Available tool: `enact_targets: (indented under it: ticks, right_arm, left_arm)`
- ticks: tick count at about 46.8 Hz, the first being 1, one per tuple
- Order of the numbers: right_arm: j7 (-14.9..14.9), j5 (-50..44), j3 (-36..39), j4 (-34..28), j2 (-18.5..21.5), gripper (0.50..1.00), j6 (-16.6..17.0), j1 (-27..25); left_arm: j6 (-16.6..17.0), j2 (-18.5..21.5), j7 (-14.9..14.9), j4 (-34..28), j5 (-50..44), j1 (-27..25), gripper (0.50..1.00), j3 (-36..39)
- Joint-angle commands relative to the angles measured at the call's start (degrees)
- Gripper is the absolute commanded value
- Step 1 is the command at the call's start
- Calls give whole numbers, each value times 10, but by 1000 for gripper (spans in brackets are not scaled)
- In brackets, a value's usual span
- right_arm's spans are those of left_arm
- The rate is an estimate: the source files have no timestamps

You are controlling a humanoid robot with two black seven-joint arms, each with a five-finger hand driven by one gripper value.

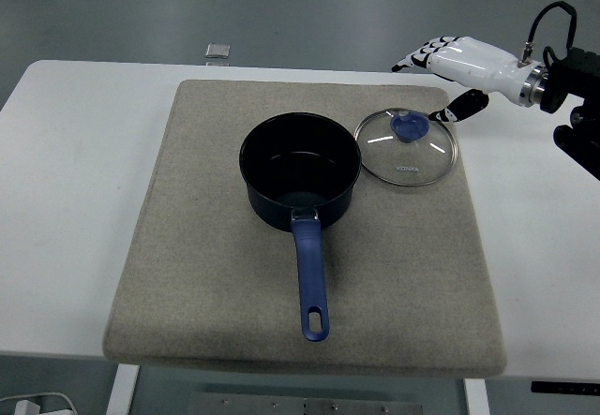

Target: Lift the pot lid and place it to the right of the pot.

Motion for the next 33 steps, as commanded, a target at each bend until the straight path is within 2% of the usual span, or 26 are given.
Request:
enact_targets:
  ticks: [1, 13, 33]
  right_arm:
    - [0, 0, 0, 0, -2, 897, 0, 11]
    - [0, 12, 6, 0, -3, 897, -5, 36]
    - [0, 257, 4, -1, -5, 897, 3, 58]
  left_arm:
    - [0, 0, 0, 0, 0, 0, 1000, 0]
    - [0, 0, 0, 0, 0, 0, 1000, 0]
    - [0, 0, 0, 0, 0, 1, 1000, 0]
